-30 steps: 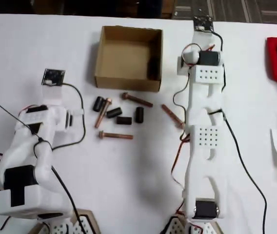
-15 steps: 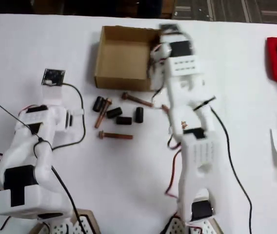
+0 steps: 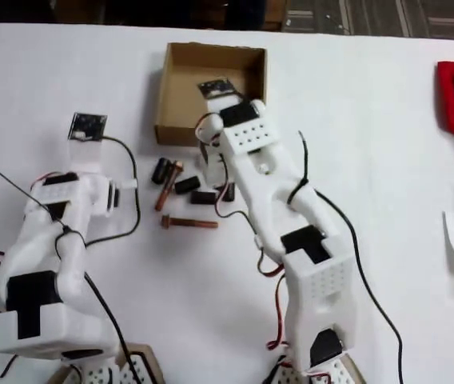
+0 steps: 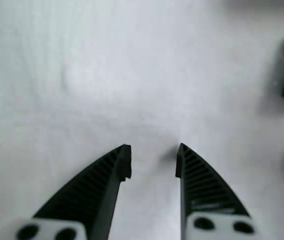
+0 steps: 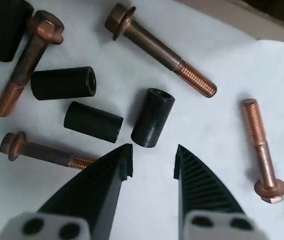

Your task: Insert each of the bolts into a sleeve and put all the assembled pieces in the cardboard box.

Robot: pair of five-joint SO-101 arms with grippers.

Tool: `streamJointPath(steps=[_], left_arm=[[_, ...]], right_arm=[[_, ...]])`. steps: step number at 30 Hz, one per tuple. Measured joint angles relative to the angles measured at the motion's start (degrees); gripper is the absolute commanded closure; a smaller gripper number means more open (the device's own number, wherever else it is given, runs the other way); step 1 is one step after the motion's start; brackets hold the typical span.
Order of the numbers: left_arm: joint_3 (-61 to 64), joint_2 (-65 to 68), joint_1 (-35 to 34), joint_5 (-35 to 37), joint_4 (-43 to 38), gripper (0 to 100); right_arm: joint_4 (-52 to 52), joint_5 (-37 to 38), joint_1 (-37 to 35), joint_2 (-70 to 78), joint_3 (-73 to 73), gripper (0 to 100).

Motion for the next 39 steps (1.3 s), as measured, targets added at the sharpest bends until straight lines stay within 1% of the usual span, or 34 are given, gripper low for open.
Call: streamJointPath(steps=[9, 21, 32, 34, 36, 39], left_arm=[[0.0, 0.0, 0.0, 0.0, 0.0, 83], [0.0, 0.0, 0.0, 0.0, 0.0, 83], [0.0, 0.0, 0.0, 0.0, 0.0, 83], [0.0, 0.0, 0.0, 0.0, 0.0, 83], [0.0, 0.0, 0.0, 0.0, 0.0, 83], [0.0, 0.0, 0.0, 0.0, 0.0, 83]], right_arm=[[-8.4, -0.5, -0.1, 0.0, 2.3, 86.8], [-9.4, -0.5, 0.0, 8.3, 1.9, 86.8], [-9.1, -0.5, 0.1, 14.0, -4.5, 86.9], [-8.6, -0.5, 0.1, 14.3, -4.9, 89.2], [-7.7, -0.5, 0.1, 14.3, -5.4, 97.8], [-6.8, -0.6, 0.4, 14.4, -5.6, 97.9]])
